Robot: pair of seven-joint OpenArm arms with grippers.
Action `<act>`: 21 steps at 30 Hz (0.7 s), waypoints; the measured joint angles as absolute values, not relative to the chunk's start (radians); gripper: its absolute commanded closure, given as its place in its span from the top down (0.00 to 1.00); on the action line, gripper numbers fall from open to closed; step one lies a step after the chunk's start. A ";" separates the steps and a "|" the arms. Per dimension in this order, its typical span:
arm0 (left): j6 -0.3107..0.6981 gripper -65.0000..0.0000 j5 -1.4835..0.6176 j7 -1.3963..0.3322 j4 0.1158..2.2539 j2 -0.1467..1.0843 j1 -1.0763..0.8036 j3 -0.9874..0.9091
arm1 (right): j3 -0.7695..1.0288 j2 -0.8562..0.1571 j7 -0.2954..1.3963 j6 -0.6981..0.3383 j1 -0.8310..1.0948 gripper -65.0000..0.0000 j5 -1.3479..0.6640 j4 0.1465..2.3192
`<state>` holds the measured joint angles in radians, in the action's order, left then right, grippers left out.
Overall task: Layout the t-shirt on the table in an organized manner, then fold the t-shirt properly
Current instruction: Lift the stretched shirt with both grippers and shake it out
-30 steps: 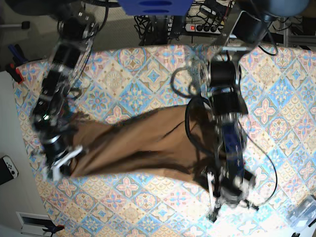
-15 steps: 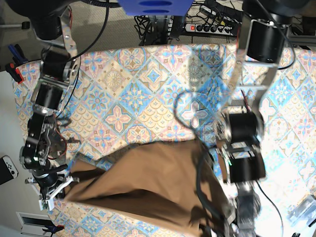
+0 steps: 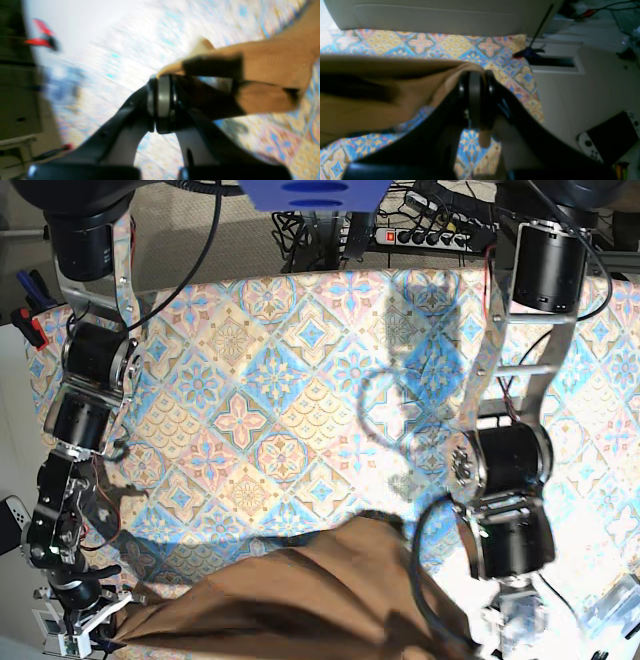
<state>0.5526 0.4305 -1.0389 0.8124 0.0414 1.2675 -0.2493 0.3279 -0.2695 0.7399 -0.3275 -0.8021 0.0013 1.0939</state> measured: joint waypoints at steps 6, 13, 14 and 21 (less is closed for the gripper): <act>0.607 0.00 0.432 -1.132 0.939 0.047 1.251 -0.250 | 0.328 -0.269 0.789 -0.329 -0.812 0.00 -0.006 1.219; 0.607 0.00 0.434 -1.127 0.955 0.046 1.263 -0.245 | 0.326 -0.267 0.819 -0.333 -0.729 0.00 -0.007 1.227; 0.607 0.00 0.433 -1.127 0.955 0.046 1.262 -0.244 | 0.326 -0.266 0.826 -0.333 -0.725 0.00 -0.003 1.224; 0.606 0.00 0.447 -1.123 0.889 0.054 1.271 -0.122 | 0.324 -0.271 0.788 -0.330 -0.751 0.00 -0.009 1.217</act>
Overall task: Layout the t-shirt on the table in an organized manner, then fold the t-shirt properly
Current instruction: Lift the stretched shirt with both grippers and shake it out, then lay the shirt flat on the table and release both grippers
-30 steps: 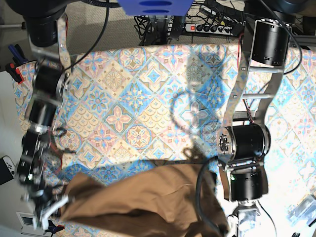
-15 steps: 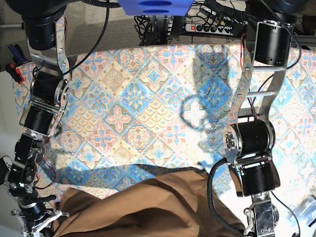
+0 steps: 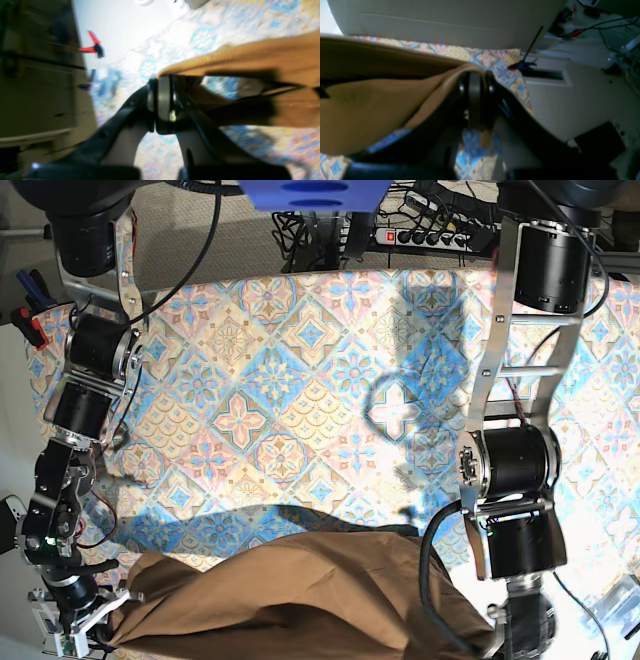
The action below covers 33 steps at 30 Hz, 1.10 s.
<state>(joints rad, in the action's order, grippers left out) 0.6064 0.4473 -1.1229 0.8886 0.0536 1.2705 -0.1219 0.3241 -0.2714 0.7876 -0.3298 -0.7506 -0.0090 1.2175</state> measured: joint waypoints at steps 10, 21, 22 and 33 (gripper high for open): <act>0.498 0.00 0.438 -0.918 0.634 0.051 1.248 -0.136 | 0.323 -0.269 0.685 -0.326 -0.839 0.00 0.003 0.892; 0.710 0.00 0.428 -1.138 0.848 0.081 1.234 -0.227 | 0.327 -0.270 0.689 -0.330 -0.834 0.00 -0.003 1.169; 0.704 0.00 0.427 -1.169 0.925 0.083 1.240 -0.218 | 0.327 -0.272 0.682 -0.327 -0.831 0.00 -0.019 1.201; 0.702 0.00 0.405 -1.399 1.873 0.157 0.631 0.103 | 0.329 -0.233 0.723 -0.320 -0.437 0.00 -0.096 1.432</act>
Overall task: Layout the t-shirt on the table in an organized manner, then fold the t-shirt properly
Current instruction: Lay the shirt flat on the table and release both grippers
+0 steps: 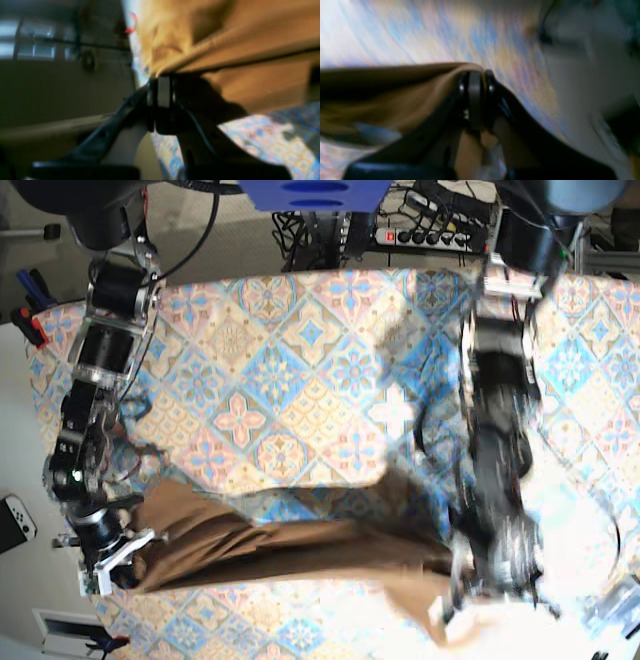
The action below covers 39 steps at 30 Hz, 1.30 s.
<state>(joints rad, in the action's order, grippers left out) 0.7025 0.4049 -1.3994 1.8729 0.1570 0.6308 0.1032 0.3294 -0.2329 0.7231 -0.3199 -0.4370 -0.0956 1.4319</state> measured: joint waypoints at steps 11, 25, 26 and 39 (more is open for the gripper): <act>0.701 0.00 0.429 -1.393 1.969 0.183 0.177 -0.050 | 0.343 -0.177 0.715 -0.322 -0.109 0.00 -0.232 1.431; 0.700 0.00 0.429 -1.388 1.970 0.178 -0.135 -0.059 | 0.502 -0.110 0.657 -0.337 0.134 0.00 -0.254 1.421; 0.700 0.00 0.430 -1.387 1.970 0.179 -0.149 -0.058 | 0.506 -0.110 0.669 -0.337 0.130 0.00 -0.250 1.422; 0.701 0.00 0.422 -1.326 1.970 0.181 -0.312 -0.057 | 0.631 -0.105 0.672 -0.345 0.147 0.00 -0.247 1.423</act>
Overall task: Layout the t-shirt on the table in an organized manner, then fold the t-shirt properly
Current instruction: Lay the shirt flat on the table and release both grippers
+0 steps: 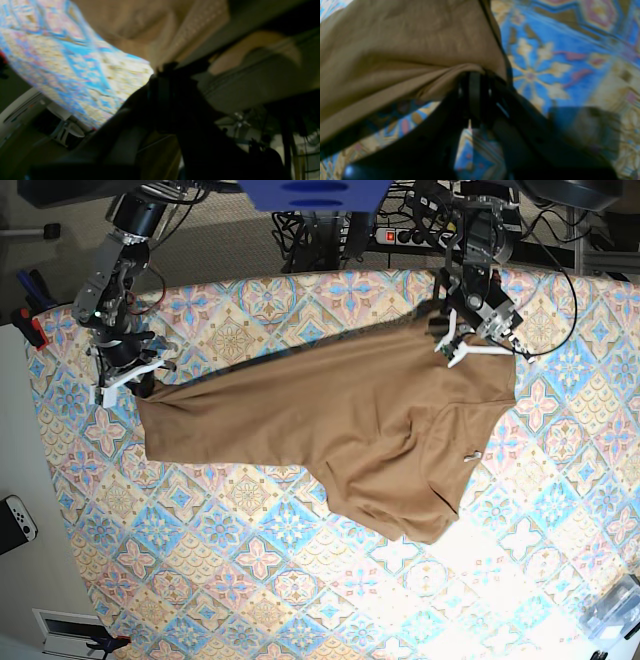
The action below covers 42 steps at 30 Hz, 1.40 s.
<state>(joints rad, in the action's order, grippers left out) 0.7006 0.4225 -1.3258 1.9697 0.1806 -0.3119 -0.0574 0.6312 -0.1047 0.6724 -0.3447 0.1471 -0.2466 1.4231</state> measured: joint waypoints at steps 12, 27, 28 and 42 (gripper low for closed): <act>0.703 0.34 0.422 -1.316 1.969 0.180 -0.302 -0.058 | 0.631 -0.104 0.709 -0.322 0.230 0.24 -0.210 1.547; 0.703 0.39 0.281 -1.310 1.969 0.161 -0.254 -0.167 | 0.631 -0.108 0.703 -0.322 0.387 0.42 -0.212 1.791; 0.703 0.39 0.258 -1.322 1.969 0.153 -0.241 -0.219 | 0.631 -0.108 0.702 -0.322 0.398 0.42 -0.213 1.796; 0.701 0.39 0.270 -1.332 1.969 0.147 -0.205 -0.344 | 0.458 -0.114 0.881 -0.323 0.497 0.43 -0.212 1.819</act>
